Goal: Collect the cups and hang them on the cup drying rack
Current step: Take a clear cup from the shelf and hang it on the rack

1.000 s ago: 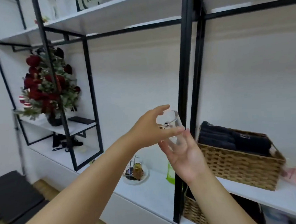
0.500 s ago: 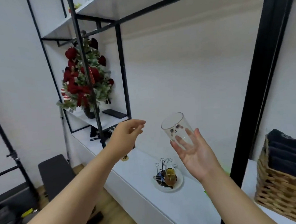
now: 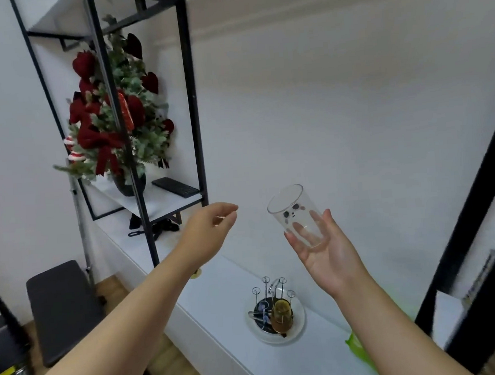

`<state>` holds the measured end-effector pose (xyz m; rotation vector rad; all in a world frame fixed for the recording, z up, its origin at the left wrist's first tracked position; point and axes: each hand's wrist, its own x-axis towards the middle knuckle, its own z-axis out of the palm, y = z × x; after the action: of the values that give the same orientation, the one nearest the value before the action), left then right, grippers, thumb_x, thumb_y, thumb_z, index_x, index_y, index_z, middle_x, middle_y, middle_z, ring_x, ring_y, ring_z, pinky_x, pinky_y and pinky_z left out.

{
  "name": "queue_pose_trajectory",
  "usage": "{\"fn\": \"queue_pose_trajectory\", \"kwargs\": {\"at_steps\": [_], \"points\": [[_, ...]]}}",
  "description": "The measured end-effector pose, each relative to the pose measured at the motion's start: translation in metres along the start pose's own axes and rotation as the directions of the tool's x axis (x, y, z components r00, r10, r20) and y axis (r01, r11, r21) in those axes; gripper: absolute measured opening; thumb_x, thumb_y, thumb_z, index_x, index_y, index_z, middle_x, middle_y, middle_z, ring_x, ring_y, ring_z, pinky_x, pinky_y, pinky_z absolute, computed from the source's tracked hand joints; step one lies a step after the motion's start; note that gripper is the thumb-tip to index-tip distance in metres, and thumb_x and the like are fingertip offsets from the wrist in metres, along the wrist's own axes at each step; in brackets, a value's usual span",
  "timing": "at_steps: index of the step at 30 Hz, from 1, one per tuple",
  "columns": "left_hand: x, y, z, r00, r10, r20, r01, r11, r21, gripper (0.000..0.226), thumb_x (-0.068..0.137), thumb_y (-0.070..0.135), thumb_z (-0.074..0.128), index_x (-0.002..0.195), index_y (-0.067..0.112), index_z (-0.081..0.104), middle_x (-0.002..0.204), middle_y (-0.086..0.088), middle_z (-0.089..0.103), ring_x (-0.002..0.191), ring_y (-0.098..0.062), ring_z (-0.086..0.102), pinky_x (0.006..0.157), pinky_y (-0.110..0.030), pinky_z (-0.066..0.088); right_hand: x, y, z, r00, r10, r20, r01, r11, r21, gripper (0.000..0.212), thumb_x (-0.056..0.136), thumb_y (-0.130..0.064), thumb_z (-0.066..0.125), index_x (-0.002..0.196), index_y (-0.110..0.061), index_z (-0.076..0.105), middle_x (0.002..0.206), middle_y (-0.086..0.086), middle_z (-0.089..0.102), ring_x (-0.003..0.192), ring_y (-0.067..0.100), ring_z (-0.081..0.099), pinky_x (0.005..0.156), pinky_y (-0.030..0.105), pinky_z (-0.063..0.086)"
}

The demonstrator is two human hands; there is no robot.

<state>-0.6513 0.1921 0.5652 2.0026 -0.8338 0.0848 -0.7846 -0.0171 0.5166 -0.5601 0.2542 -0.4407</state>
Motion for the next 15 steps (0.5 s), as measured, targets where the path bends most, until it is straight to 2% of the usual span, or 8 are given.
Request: {"fn": "queue_pose_trajectory", "kwargs": {"at_steps": [3,6,10,15], "points": [[0.042,-0.023,0.008,0.998,0.052,0.04,-0.05,0.998,-0.048,0.025,0.1,0.032,0.06,0.121,0.026,0.071,0.111,0.019,0.071,0.102,0.002,0.065,0.09,-0.02,0.05,0.029,0.008,0.002,0.999,-0.042,-0.031,0.042,0.999,0.003,0.061,0.086,-0.042,0.081,0.137,-0.015,0.063,0.141,0.028,0.056,0.105,0.043,0.075,0.077,0.043,0.065],[0.087,-0.048,0.013,0.989,0.096,0.116,-0.085,0.992,-0.096,0.025,0.1,0.033,0.059,0.121,0.026,0.071,0.113,0.019,0.07,0.103,0.0,0.065,0.091,-0.023,0.049,0.055,0.015,0.008,0.988,-0.114,-0.102,0.116,0.993,0.009,0.054,0.092,-0.041,0.076,0.138,-0.016,0.062,0.142,0.028,0.056,0.107,0.042,0.075,0.078,0.042,0.064],[0.142,-0.084,0.019,0.957,0.163,0.241,-0.132,0.981,-0.141,0.025,0.101,0.035,0.058,0.122,0.03,0.069,0.112,0.022,0.067,0.103,0.003,0.062,0.082,-0.012,0.043,0.085,0.029,0.018,0.957,-0.211,-0.2,0.215,0.977,0.0,0.052,0.094,-0.042,0.074,0.138,-0.018,0.062,0.14,0.026,0.056,0.107,0.04,0.075,0.078,0.042,0.064],[0.182,-0.124,0.035,0.912,0.209,0.353,-0.143,0.968,-0.204,0.027,0.102,0.036,0.056,0.125,0.029,0.068,0.116,0.021,0.065,0.101,0.006,0.059,0.078,-0.009,0.04,0.108,0.056,0.017,0.906,-0.288,-0.311,0.289,0.956,-0.047,0.054,0.089,-0.043,0.077,0.137,-0.02,0.063,0.14,0.023,0.056,0.12,0.043,0.067,0.078,0.043,0.064]]}}
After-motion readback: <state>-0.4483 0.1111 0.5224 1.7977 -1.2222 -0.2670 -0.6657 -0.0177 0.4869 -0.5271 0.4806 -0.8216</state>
